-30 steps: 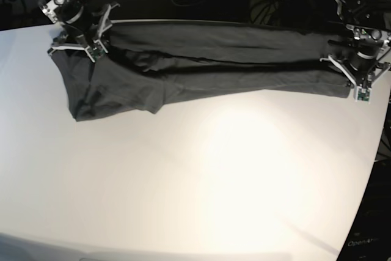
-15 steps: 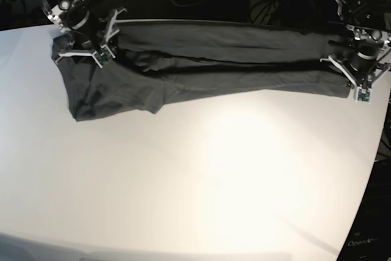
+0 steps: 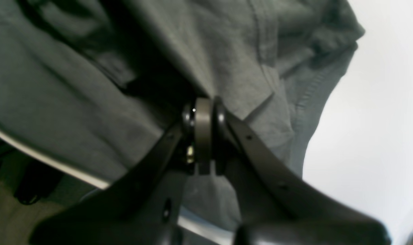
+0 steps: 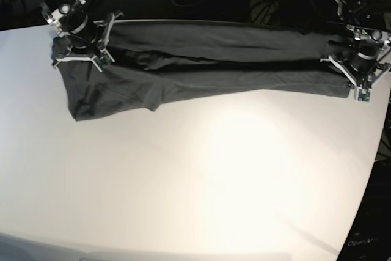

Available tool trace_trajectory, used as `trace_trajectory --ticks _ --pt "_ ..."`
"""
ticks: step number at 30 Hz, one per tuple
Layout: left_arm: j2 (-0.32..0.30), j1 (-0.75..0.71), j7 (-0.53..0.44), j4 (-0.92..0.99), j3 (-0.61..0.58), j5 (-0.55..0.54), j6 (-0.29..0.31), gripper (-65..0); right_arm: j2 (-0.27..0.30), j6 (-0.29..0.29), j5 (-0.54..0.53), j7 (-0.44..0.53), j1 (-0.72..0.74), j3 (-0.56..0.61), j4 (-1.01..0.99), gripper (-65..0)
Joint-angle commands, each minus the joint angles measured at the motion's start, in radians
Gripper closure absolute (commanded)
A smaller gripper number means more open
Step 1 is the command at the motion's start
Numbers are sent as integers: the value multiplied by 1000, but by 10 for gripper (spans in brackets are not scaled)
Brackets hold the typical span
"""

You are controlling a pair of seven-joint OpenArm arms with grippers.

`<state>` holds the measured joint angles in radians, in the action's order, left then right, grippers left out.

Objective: Fold the T-shirt properly
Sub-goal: 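Shift the right gripper's hold along the strip end, then pull the strip further toward the robot, then open the right gripper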

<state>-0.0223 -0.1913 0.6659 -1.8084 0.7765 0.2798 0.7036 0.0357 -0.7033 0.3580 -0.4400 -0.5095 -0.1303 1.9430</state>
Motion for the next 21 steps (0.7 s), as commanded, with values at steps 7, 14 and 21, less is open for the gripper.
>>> trace_trajectory --ticks 7,14,21 --pt "-11 3 -11 -50 5 -9 -5 -26 11 5 20 14 -8 -1 22 -10" --pt "-11 0 -18 -49 5 -11 -5 -26 -15 5 143 23 -25 1 32 -10" --pt "-11 6 -21 -43 4 -11 -5 -26 -16 5 184 45 -51 14 46 -10"
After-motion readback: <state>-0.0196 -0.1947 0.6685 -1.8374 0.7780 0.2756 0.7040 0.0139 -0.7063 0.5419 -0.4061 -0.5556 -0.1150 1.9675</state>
